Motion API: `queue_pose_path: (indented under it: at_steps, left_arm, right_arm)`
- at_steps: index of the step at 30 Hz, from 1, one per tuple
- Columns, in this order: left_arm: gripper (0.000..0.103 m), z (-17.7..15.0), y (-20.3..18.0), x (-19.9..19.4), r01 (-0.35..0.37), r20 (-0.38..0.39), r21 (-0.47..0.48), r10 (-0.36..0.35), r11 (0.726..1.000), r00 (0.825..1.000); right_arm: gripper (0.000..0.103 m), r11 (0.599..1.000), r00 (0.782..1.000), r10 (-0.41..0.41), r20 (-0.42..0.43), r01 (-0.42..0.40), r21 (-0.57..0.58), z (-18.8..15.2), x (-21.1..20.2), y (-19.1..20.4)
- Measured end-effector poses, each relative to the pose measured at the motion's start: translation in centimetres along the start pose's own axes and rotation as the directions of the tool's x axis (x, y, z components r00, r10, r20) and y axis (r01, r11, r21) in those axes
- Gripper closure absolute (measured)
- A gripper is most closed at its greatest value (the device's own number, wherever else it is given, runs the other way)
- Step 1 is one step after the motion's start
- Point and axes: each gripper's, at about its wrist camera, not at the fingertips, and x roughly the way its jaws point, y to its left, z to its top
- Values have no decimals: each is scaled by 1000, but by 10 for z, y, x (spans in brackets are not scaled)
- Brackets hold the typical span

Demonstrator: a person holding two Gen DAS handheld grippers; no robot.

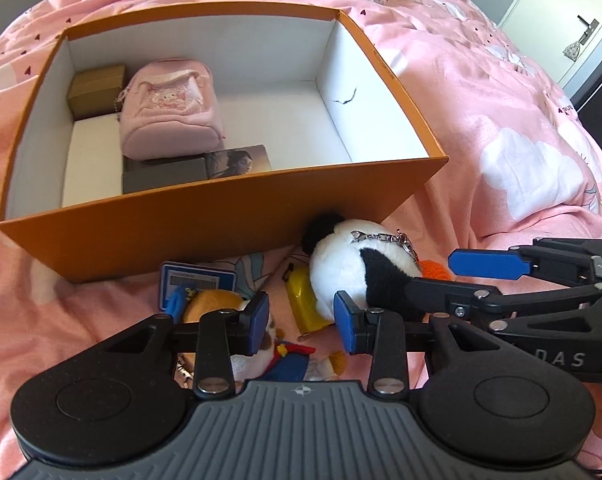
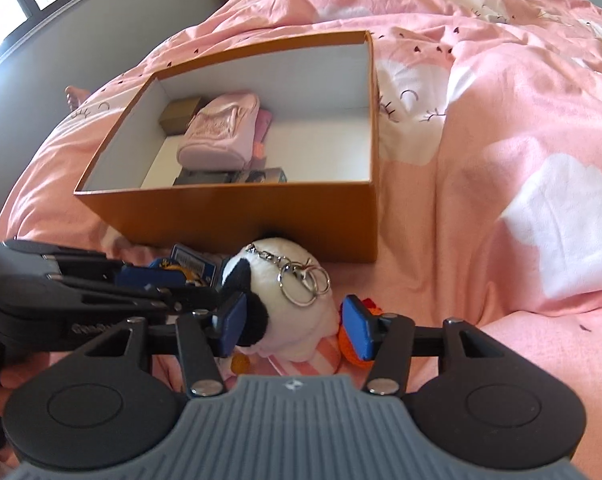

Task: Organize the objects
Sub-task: 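Grasp the brown dog plush with the left gripper while the right grasps the panda plush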

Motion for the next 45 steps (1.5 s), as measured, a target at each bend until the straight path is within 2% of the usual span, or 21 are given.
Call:
queue_pose_path:
  at_steps: [4, 7, 12, 18, 26, 31, 35, 45]
  left_arm:
    - [59, -7, 11, -9, -51, -5, -45, 51, 998, 999]
    - [59, -17, 24, -9, -82, -44, -125, 77, 989, 996]
    - [59, -31, 43, 1, -78, -114, -252, 51, 965, 992]
    - [55, -32, 56, 9, -47, -111, -337, 10, 940, 994]
    - [53, -30, 57, 22, -37, -118, -359, -6, 933, 993]
    - [53, -28, 58, 25, -33, -119, -364, -11, 931, 993]
    - [52, -28, 61, 26, -33, -119, -379, -13, 925, 993]
    - [48, -29, 67, 34, -8, -115, -422, -45, 907, 992]
  right_arm:
    - [42, 998, 1000, 18, -17, -19, -54, -2, 7, 10]
    - [42, 991, 1000, 11, -19, -13, -137, -4, 7, 21]
    - [39, 971, 999, -12, -34, 3, -238, -11, 8, 36]
    - [38, 951, 997, -3, -75, -20, -308, -23, 16, 47]
    - [33, 932, 993, -19, -114, -23, -361, -33, 25, 55]
    - [31, 926, 997, -46, -66, 18, -377, -30, 34, 56]
    - [36, 899, 990, -139, -11, 121, -421, -26, 47, 58]
    - [34, 915, 991, -127, 37, 131, -381, -10, 62, 50]
